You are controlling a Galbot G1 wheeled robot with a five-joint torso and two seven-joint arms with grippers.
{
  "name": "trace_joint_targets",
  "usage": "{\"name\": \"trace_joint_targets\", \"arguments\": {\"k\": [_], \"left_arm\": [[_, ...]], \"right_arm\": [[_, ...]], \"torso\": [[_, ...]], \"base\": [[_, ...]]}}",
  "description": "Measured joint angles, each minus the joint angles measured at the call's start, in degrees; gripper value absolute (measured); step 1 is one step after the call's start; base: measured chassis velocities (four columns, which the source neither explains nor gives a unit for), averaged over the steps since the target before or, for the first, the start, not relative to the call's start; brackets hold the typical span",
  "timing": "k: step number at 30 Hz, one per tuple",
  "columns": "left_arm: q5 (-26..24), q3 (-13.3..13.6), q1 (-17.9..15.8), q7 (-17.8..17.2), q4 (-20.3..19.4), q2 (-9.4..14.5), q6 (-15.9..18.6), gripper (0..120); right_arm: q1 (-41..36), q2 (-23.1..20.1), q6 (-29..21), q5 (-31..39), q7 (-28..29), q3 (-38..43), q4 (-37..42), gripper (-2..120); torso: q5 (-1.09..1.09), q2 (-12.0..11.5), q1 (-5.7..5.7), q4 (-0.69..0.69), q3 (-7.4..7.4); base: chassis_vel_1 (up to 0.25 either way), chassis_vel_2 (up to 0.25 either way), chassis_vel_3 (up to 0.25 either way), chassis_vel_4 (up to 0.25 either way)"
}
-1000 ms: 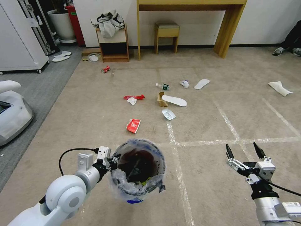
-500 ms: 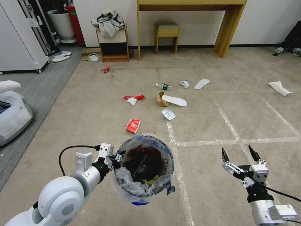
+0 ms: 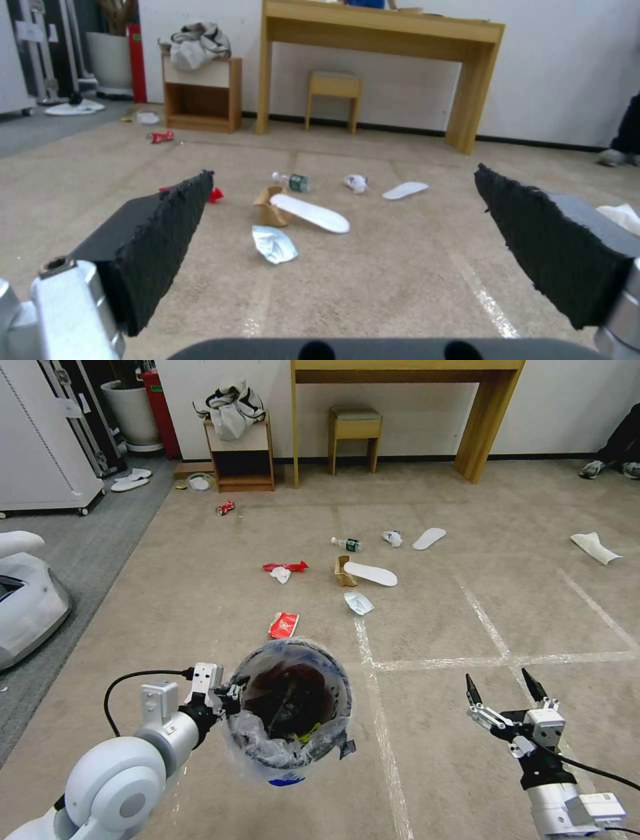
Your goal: Pick up the trash bin and place the garbage on the floor into it.
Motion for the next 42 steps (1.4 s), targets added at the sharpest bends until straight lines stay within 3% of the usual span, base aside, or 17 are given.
{"name": "trace_joint_targets", "arguments": {"k": [11,15,42], "left_arm": [[0.8,-1.0,1.0,0.2,0.0,-1.3,-0.1,1],[4.2,-1.3,1.7,1.6,0.0,-1.7,0.2,1],[5.4,-0.5,0.9,1.4,2.4,-3.5,-0.4,1]], "right_arm": [[-0.3,-0.2,0.4,0.0,-0.1,-0.4,0.1,100],[-0.3,-0.3,0.6,-0.1,-0.4,-0.3,0.0,100],[-0.1,-0.6,-0.1,-1.9,-1.4,-0.3,-0.7,100]], "torso": [[0.0,0.0,0.0,0.0,0.0],[0.0,0.0,0.0,0.0,0.0],[0.0,0.0,0.0,0.0,0.0]], "base": [[0.0,0.0,0.0,0.0],[0.0,0.0,0.0,0.0],[0.0,0.0,0.0,0.0]]}}
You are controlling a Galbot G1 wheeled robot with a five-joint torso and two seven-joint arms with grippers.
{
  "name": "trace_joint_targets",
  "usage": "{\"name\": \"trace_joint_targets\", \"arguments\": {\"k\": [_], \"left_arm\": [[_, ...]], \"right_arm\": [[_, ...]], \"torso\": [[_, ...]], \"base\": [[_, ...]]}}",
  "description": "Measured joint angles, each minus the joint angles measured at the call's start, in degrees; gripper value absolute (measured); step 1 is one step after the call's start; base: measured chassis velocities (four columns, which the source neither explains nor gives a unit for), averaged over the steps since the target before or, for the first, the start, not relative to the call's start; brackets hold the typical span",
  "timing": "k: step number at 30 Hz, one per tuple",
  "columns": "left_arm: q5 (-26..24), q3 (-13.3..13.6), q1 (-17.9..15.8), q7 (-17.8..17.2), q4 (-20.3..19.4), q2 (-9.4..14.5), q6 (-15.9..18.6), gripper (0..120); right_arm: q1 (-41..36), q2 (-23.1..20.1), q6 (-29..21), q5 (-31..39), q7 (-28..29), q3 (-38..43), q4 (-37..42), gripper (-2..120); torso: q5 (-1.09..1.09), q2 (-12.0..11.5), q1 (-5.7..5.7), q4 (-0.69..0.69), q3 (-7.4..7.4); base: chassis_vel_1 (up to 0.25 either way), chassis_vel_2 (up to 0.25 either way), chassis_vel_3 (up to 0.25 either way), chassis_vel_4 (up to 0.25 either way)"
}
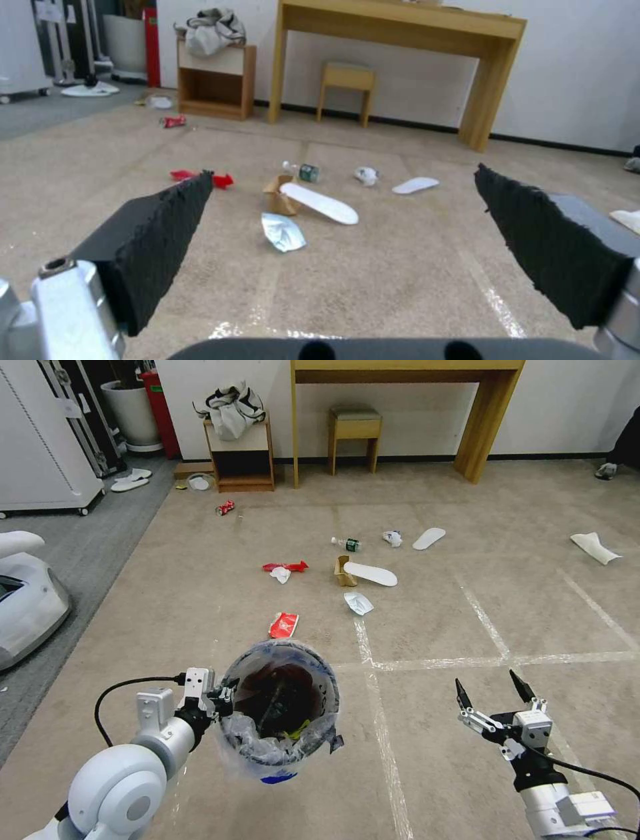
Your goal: Pick up the trash bin and place the garbage on the floor into it.
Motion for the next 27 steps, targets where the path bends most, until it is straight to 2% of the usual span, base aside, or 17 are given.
{"name": "trace_joint_targets", "arguments": {"k": [7,12,25,27], "left_arm": [[0.5,-0.8,0.5,0.3,0.6,-0.1,0.0,1],[0.3,-1.3,0.2,0.7,1.5,0.9,0.0,1],[2.0,-5.4,4.6,1.1,0.1,-2.0,-0.5,1],[3.2,-6.9,6.4,1.6,-0.2,-3.2,-0.6,1]], "right_arm": [[0.1,-0.6,-0.4,0.0,-0.2,-0.3,0.0,100],[1.0,-1.0,-1.1,0.0,-0.2,-0.6,0.0,100],[4.0,-3.2,-2.4,-0.2,-0.1,-3.5,-1.8,100],[4.7,-3.8,-2.7,-0.1,-0.1,-4.3,-2.4,100]], "torso": [[0.0,0.0,0.0,0.0,0.0],[0.0,0.0,0.0,-0.01,0.0],[0.0,0.0,0.0,0.0,0.0],[0.0,0.0,0.0,0.0,0.0]], "base": [[0.0,0.0,0.0,0.0],[0.0,0.0,0.0,0.0],[0.0,0.0,0.0,0.0],[0.0,0.0,0.0,0.0]]}}
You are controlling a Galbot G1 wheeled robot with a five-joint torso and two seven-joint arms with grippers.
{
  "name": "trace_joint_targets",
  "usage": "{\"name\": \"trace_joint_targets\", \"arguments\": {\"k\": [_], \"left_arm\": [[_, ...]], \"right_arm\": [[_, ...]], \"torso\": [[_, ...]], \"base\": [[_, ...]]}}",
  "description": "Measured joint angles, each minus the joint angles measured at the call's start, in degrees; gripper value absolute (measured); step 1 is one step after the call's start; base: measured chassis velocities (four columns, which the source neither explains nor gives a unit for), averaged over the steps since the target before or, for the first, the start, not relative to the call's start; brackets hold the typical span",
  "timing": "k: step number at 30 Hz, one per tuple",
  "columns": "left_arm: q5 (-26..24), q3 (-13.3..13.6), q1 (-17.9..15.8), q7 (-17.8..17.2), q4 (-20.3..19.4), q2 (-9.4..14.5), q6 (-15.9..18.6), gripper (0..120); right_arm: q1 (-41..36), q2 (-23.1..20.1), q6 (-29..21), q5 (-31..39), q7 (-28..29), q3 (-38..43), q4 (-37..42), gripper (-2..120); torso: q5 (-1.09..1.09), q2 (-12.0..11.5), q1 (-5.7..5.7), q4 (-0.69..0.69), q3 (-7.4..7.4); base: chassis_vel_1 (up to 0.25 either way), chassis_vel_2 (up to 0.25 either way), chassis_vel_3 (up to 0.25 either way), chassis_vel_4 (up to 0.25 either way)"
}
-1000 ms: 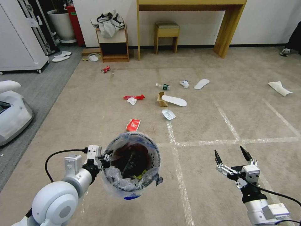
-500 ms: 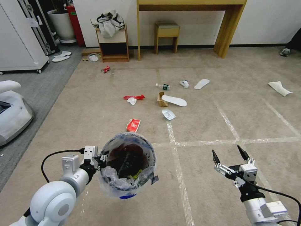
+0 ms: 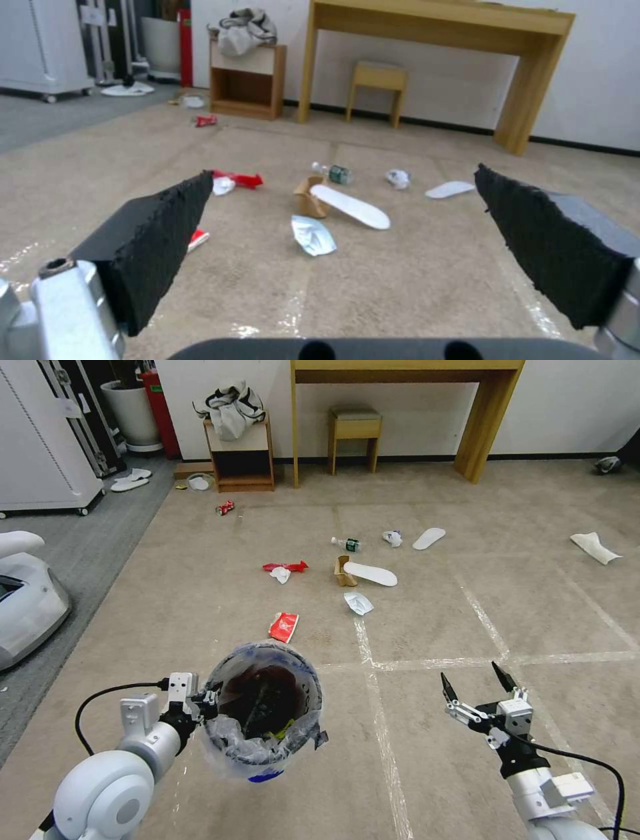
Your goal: Pick up the trash bin and place the garbage on the floor into it.
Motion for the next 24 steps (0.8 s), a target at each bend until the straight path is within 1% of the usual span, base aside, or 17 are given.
{"name": "trace_joint_targets", "arguments": {"k": [3,5,6,8,15,22,24], "left_arm": [[0.6,-0.6,0.9,0.2,-0.2,-0.6,-0.1,1],[2.0,-1.7,2.6,0.8,-0.6,-1.8,-0.5,1],[2.0,-1.7,2.6,0.8,-0.6,-1.8,-0.5,1],[3.2,-1.9,3.3,1.0,-0.6,-2.7,-0.8,1],[4.1,-1.6,3.3,1.1,-0.5,-4.0,-1.4,1],[4.0,-0.9,2.6,0.9,0.1,-4.0,-1.6,1],[3.1,-0.7,2.6,0.8,0.3,-4.0,-1.6,1]], "right_arm": [[0.4,-0.2,-0.2,0.0,0.0,-0.4,-0.2,100],[1.1,-0.5,-0.6,0.1,0.0,-1.2,-0.5,100],[1.1,-0.5,-0.6,0.1,0.0,-1.2,-0.5,100],[1.4,-0.7,-0.8,0.2,0.0,-1.7,-0.7,100],[1.4,-0.8,-0.8,0.2,0.0,-2.1,-1.1,100],[1.1,-0.9,-0.5,0.2,-0.2,-1.9,-1.1,100],[1.2,-0.9,-0.4,0.3,-0.2,-1.9,-1.3,100]], "torso": [[0.0,0.0,0.0,0.01,0.0],[0.01,0.0,0.0,0.0,0.0],[0.01,0.0,0.0,0.0,0.0],[0.0,0.0,0.0,0.0,0.0],[0.0,0.0,0.0,-0.01,0.0],[0.0,0.0,0.0,0.0,0.0],[0.0,0.0,0.0,0.0,0.0]], "base": [[0.0,0.0,0.0,0.0],[0.0,0.0,0.0,0.0],[0.0,0.0,0.0,0.0],[0.0,0.0,0.0,0.0],[0.0,0.0,0.0,0.0],[0.0,0.0,0.0,0.0],[0.0,0.0,0.0,0.0]]}}
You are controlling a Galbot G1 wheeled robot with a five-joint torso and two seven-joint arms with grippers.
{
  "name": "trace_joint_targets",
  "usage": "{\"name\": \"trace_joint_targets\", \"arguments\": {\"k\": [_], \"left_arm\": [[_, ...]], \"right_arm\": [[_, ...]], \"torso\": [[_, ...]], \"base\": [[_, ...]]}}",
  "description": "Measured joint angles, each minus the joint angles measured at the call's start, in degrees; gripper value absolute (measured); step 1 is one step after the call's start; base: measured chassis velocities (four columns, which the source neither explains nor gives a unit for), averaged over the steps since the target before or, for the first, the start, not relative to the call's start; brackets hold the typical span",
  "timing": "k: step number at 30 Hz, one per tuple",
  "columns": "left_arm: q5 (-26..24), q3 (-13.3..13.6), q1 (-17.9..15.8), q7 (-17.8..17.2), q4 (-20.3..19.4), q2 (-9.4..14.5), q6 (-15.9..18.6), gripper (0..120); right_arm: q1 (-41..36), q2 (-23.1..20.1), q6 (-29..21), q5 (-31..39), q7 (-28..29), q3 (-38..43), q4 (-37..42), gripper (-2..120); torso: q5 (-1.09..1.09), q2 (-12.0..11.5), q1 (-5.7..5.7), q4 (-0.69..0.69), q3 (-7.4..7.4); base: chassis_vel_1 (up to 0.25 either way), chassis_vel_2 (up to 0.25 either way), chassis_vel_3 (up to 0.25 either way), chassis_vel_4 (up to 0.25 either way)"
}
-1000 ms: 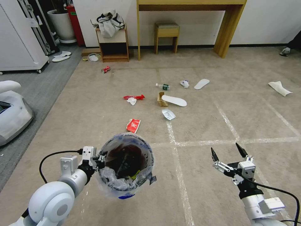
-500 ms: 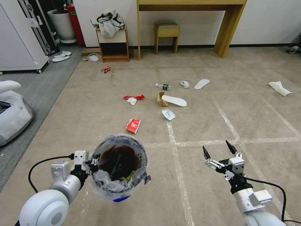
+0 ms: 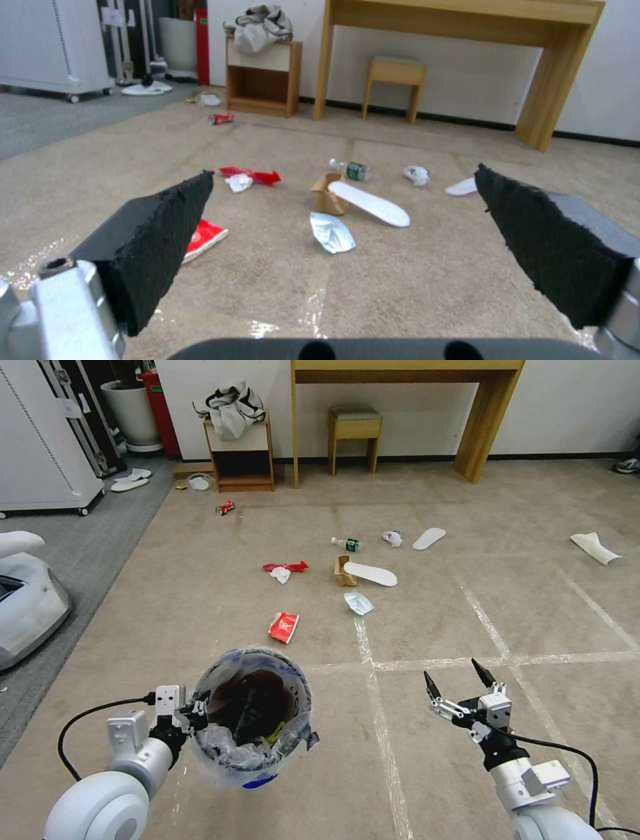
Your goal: Pick up the trash bin and place the garbage on the floor into it.
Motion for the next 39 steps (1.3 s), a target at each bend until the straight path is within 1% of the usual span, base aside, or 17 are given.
{"name": "trace_joint_targets", "arguments": {"k": [6,15,18,21,22,24,32,39], "left_arm": [[-1.1,0.1,0.1,-0.4,0.0,0.0,0.3,1],[-0.4,0.1,-0.3,-0.2,0.2,0.3,-0.1,1],[0.0,0.2,-0.6,-0.3,0.4,0.5,-0.5,1],[0.1,0.3,-0.7,-0.3,0.5,0.5,-0.6,1],[0.2,0.4,-0.7,-0.3,0.6,0.5,-0.7,1],[0.4,0.4,-0.7,-0.3,0.6,0.5,-0.8,1],[0.6,0.5,-0.9,-0.5,0.8,0.7,-0.8,1],[1.0,0.6,-1.2,-0.5,1.1,0.8,-1.1,1]], "right_arm": [[0.1,0.0,0.0,0.0,-0.1,-0.2,-0.1,100],[0.1,0.1,0.0,0.0,-0.1,-0.4,-0.2,100],[0.0,0.2,0.0,0.0,-0.1,-0.5,-0.2,100],[-0.1,0.2,0.0,0.0,-0.1,-0.4,-0.2,100],[-0.1,0.3,0.0,-0.1,-0.1,-0.5,-0.2,100],[-0.1,0.3,0.0,-0.1,-0.1,-0.5,-0.2,100],[-0.1,0.2,-0.3,-0.2,-0.3,-0.5,0.0,100],[-0.2,0.1,-0.2,0.2,-1.7,-0.4,-0.3,100]], "torso": [[0.0,0.0,0.0,0.0,0.0],[0.0,0.0,0.0,0.0,0.0],[0.0,0.0,0.0,0.04,0.0],[0.0,0.0,0.0,0.03,0.0],[0.0,0.0,0.0,-0.01,0.0],[0.0,0.0,0.0,-0.02,0.0],[0.0,0.0,0.0,0.0,0.0],[0.0,0.0,0.0,0.0,0.0]], "base": [[0.0,0.0,0.0,0.0],[0.013,0.007,0.012,0.02],[0.063,0.054,0.044,0.049],[0.022,0.01,0.017,0.012],[0.0,0.0,0.0,0.0],[0.0,0.0,0.0,0.0],[0.0,0.0,0.0,0.0],[0.0,0.0,0.0,0.0]]}}
